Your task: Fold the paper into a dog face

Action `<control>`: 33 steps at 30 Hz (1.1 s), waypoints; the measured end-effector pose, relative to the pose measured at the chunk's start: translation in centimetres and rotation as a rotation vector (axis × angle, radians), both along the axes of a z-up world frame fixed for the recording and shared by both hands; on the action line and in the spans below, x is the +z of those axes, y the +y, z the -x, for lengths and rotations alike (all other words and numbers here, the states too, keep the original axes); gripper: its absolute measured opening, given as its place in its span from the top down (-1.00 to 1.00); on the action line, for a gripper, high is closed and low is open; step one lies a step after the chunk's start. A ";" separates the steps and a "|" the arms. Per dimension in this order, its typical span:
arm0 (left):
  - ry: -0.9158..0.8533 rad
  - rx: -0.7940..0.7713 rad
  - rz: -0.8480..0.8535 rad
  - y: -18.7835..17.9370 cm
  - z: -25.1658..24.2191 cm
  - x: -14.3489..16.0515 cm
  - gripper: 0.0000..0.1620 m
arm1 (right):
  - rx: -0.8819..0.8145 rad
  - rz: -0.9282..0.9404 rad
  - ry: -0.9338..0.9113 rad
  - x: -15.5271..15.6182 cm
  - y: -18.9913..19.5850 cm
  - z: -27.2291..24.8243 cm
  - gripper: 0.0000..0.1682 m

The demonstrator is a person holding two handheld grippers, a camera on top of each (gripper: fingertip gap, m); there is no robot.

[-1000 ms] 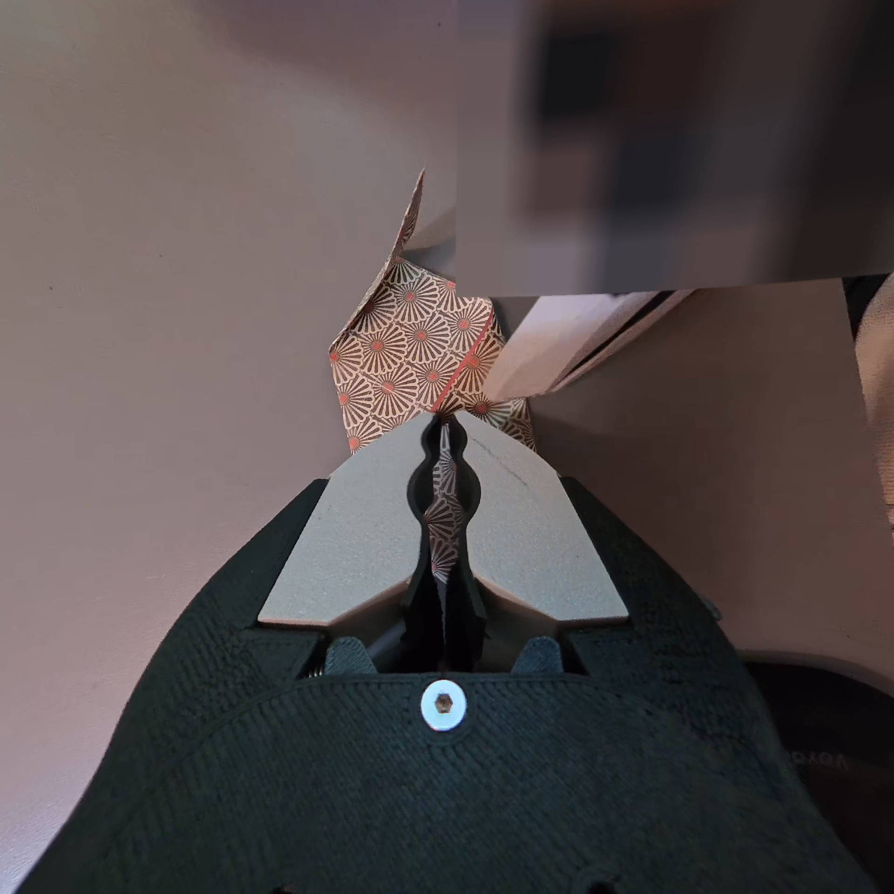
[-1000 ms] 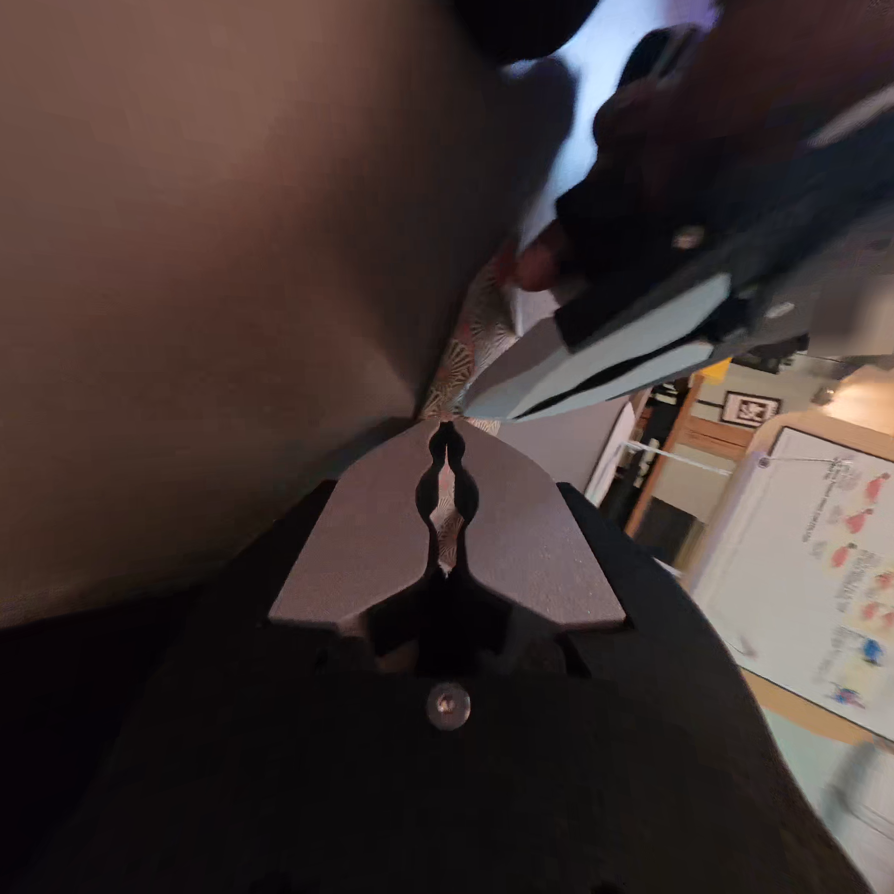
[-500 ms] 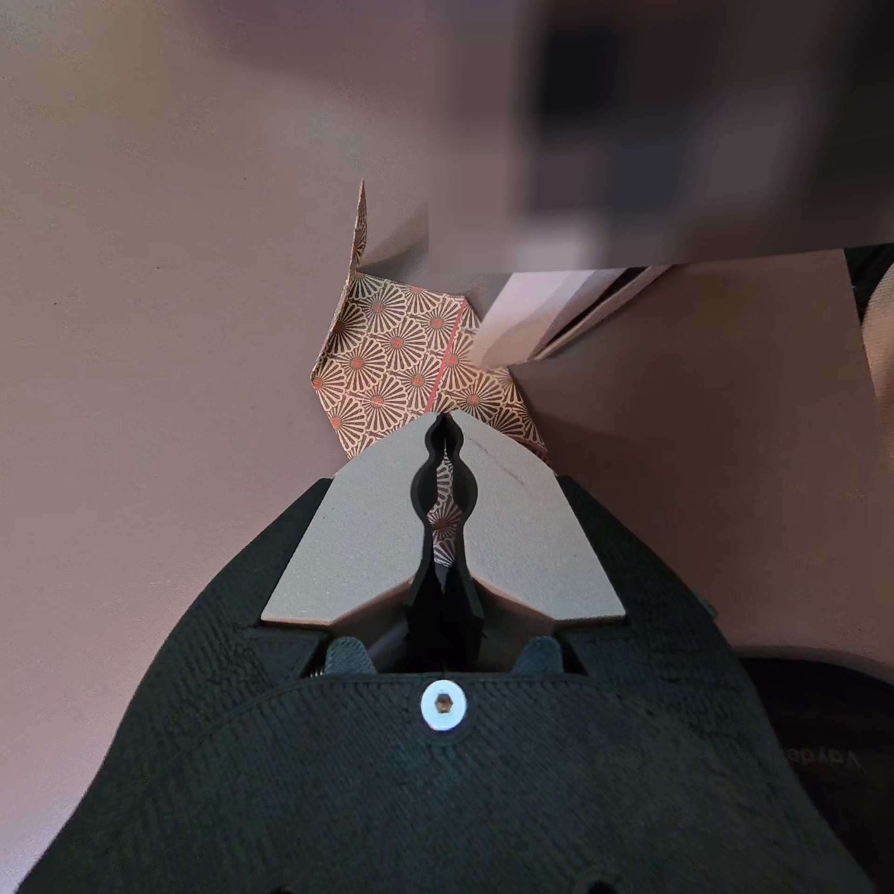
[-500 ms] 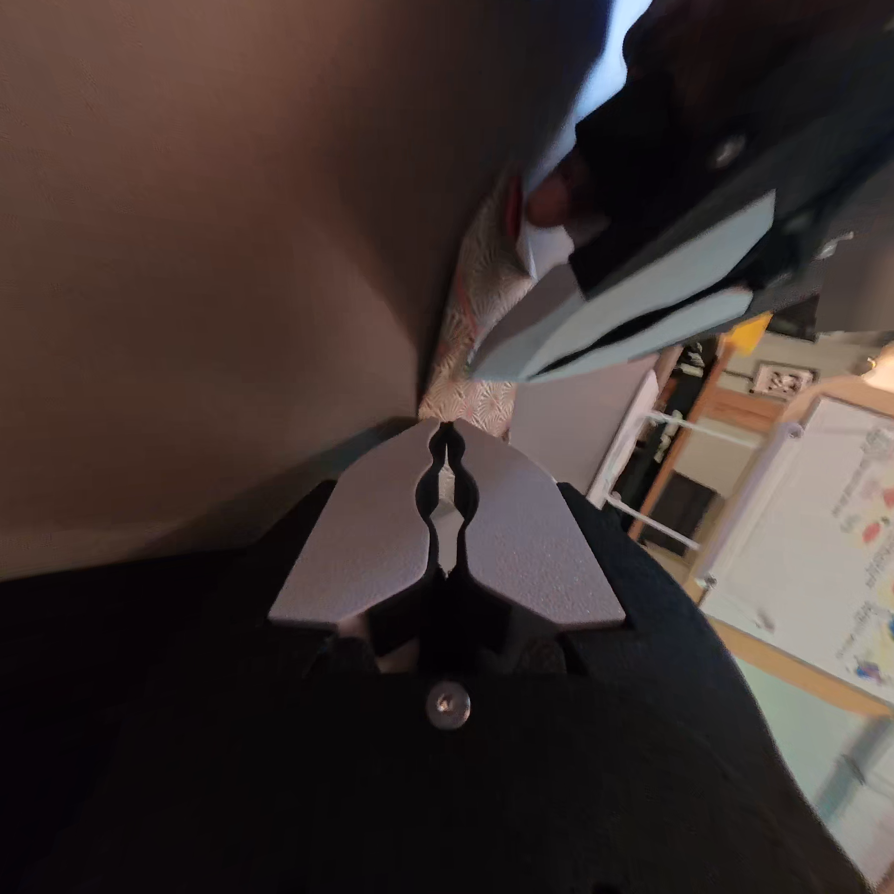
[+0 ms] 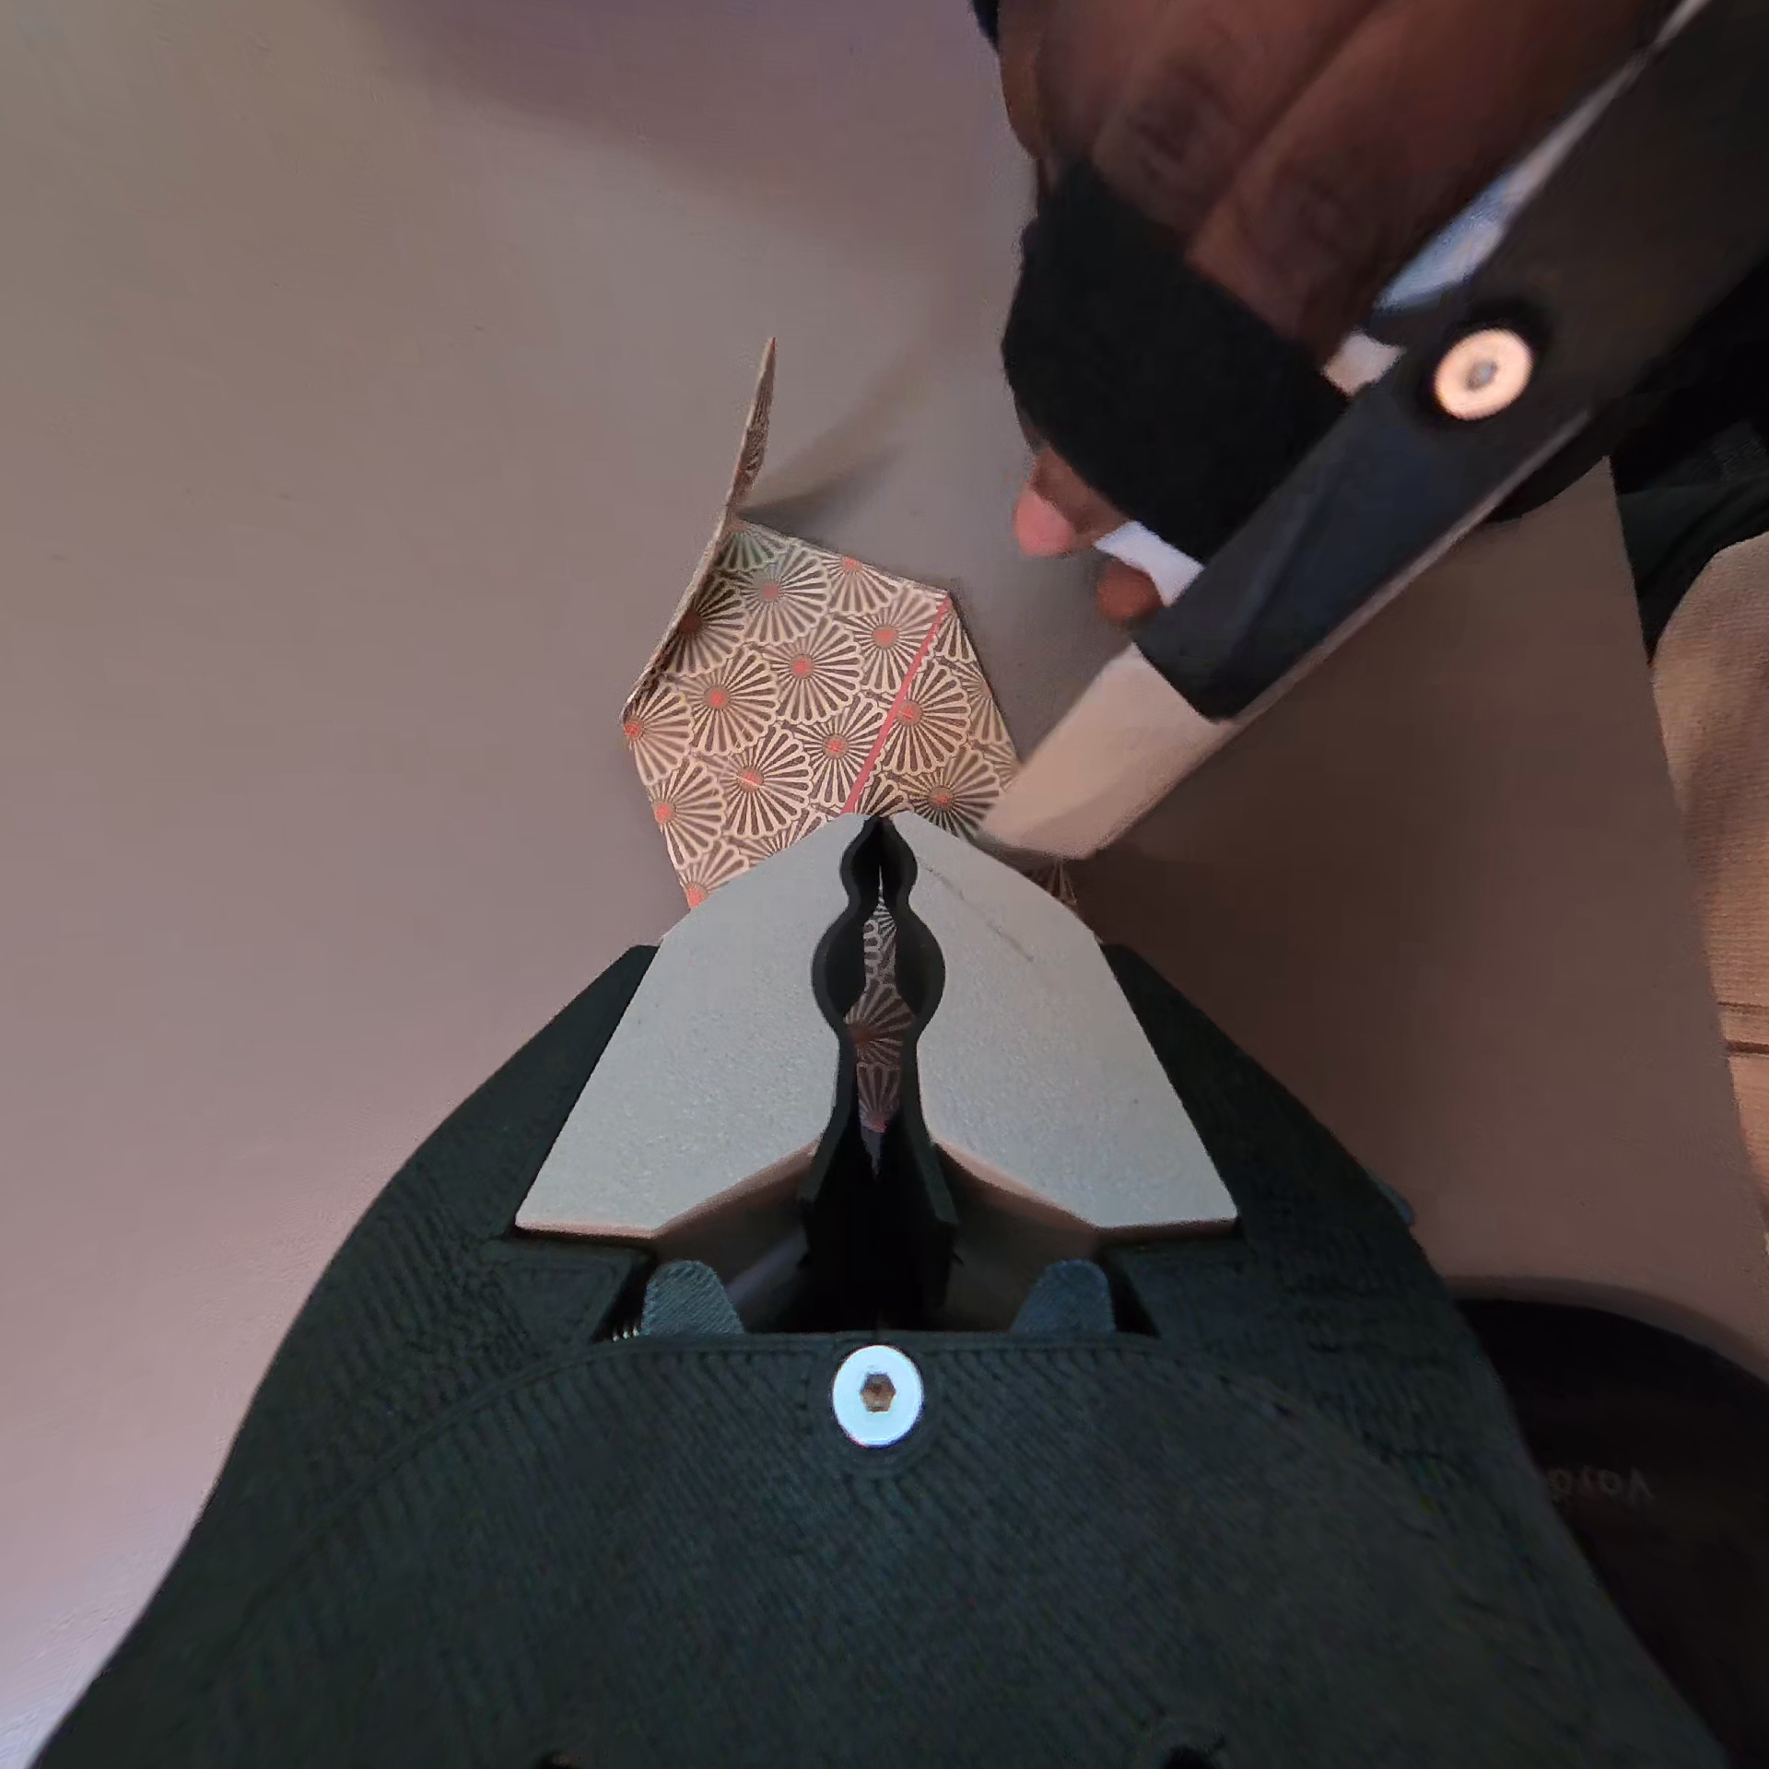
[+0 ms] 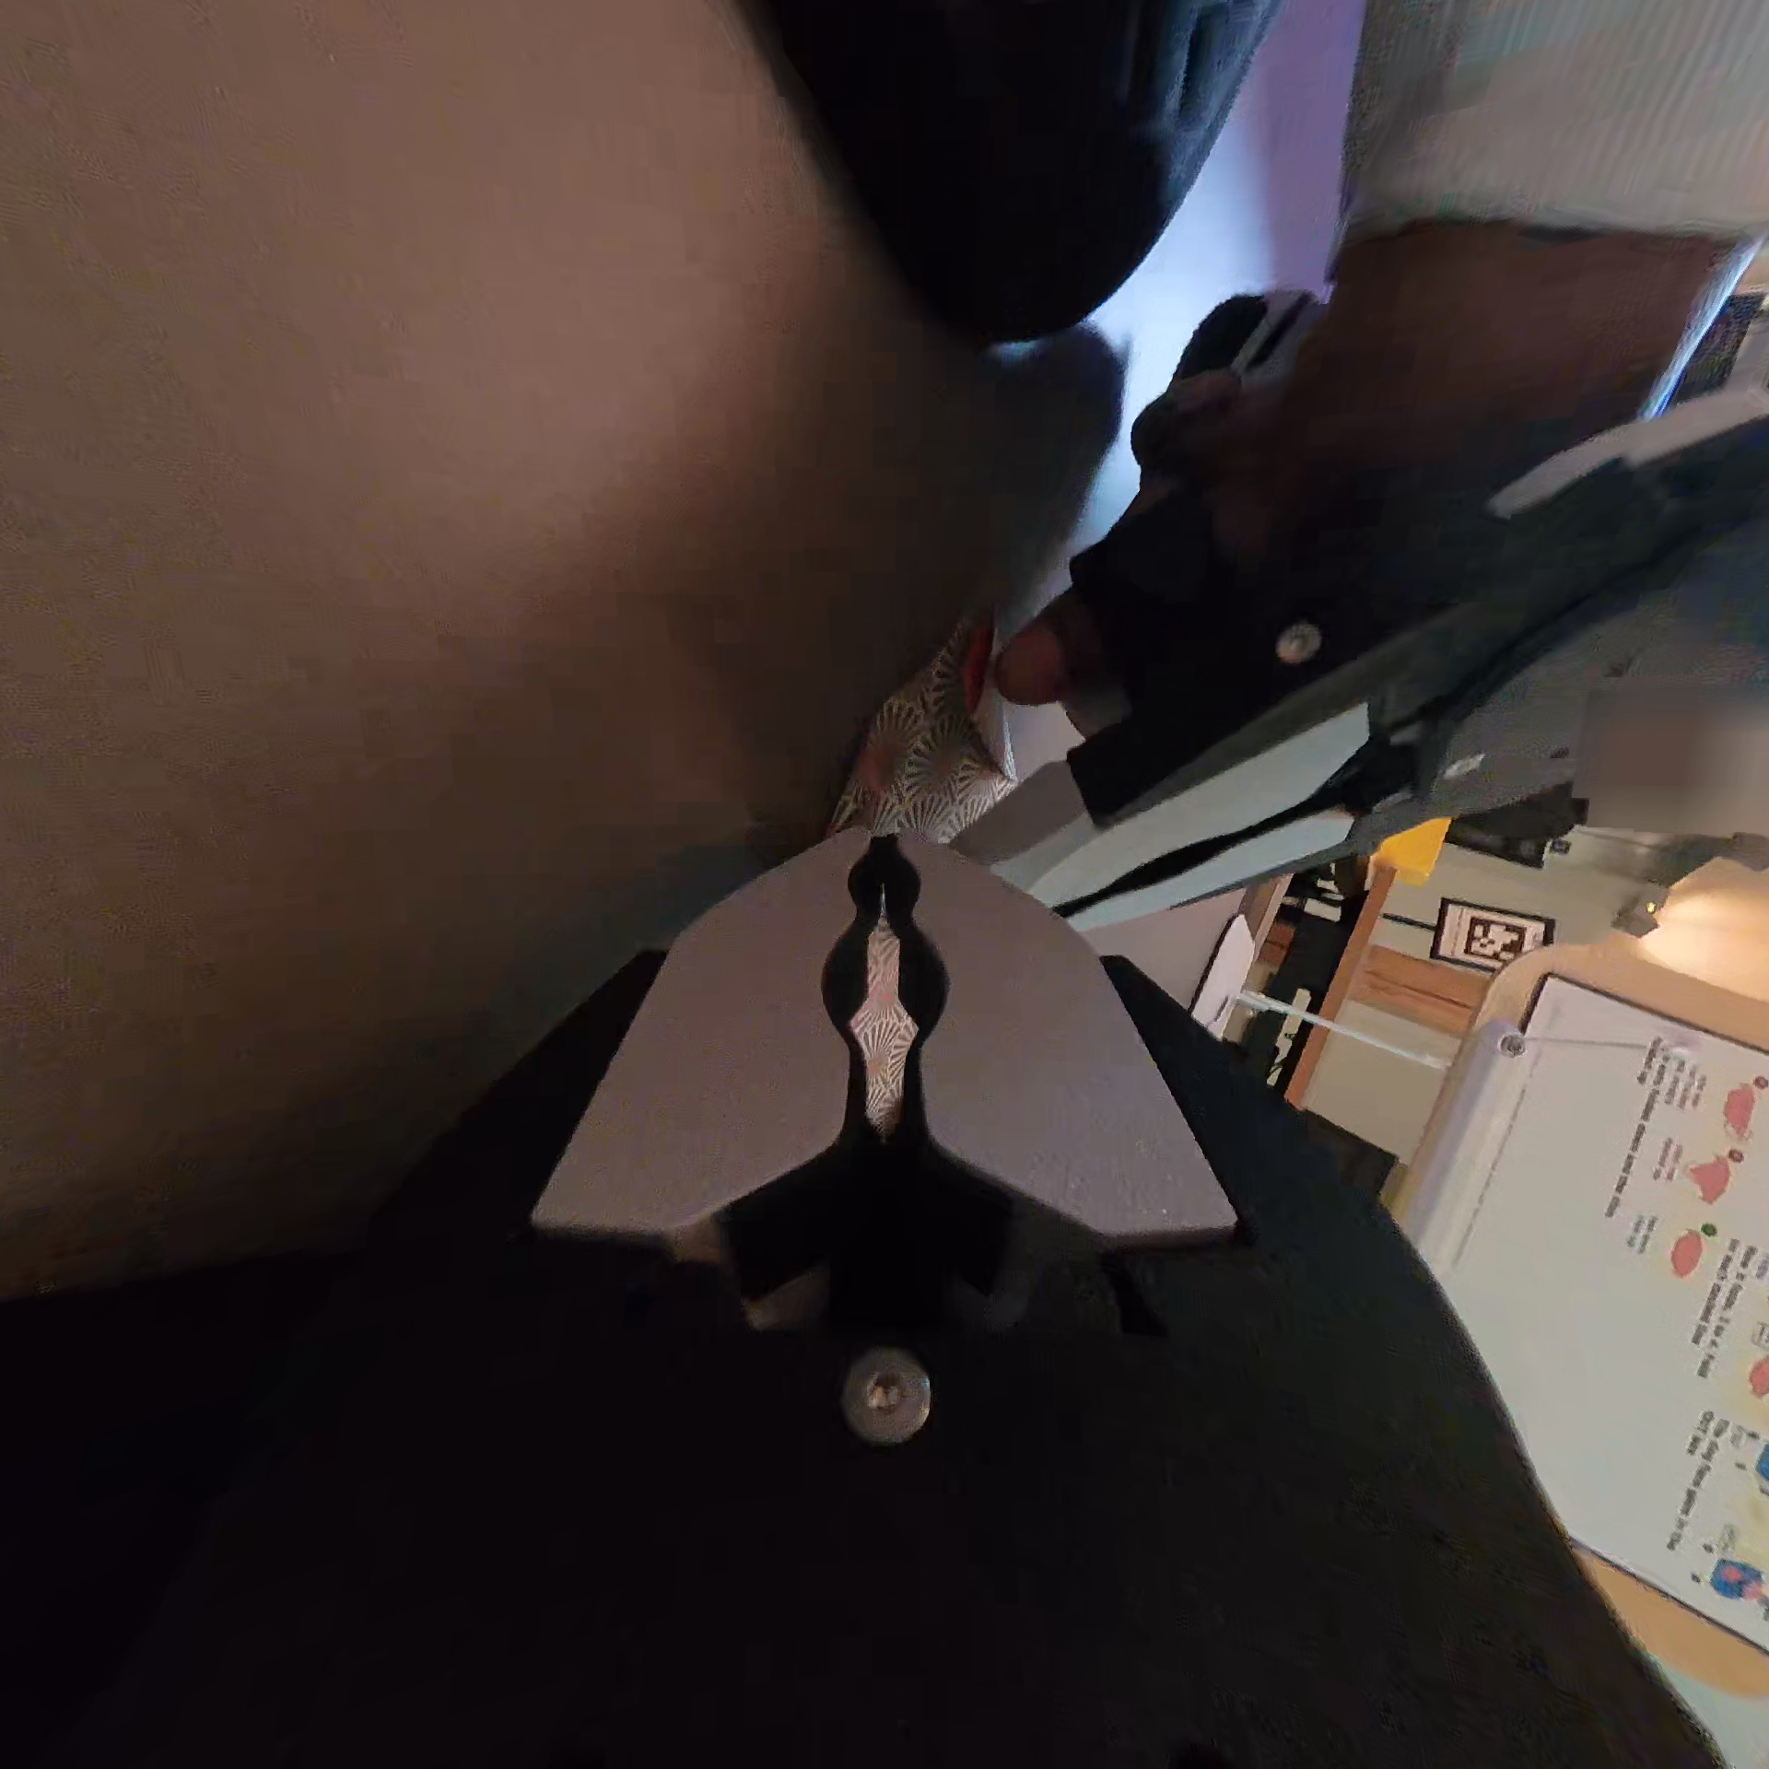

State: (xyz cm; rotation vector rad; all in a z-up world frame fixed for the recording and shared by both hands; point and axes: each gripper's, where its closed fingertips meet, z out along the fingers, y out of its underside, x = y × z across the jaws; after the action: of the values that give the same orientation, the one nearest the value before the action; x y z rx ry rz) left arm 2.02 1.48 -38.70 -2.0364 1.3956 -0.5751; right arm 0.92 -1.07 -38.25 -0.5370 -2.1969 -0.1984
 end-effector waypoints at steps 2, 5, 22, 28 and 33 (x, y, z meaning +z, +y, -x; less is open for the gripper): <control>0.002 -0.003 0.005 0.0 0.0 0.0 0.98 | 0.056 -0.015 0.004 0.0 -0.9 0.4 1.00; -0.013 0.000 0.004 0.0 0.0 0.0 0.99 | 0.072 0.017 0.051 0.9 -1.0 0.1 1.00; -0.013 -0.007 -0.013 0.0 -0.1 0.0 0.99 | -0.065 0.051 0.000 0.3 1.5 -2.2 1.00; -0.011 -0.003 -0.014 0.0 -0.1 0.0 0.99 | 0.022 0.040 0.026 0.0 -0.8 0.4 1.00; -0.011 -0.005 -0.016 0.0 -0.1 0.0 0.99 | 0.012 0.050 0.020 0.0 -0.8 0.4 1.00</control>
State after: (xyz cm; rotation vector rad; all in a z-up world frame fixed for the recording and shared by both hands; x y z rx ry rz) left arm 2.07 1.50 -38.68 -2.0148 1.3944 -0.5744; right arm 0.52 -1.83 -38.21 -0.5509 -2.1901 -0.1318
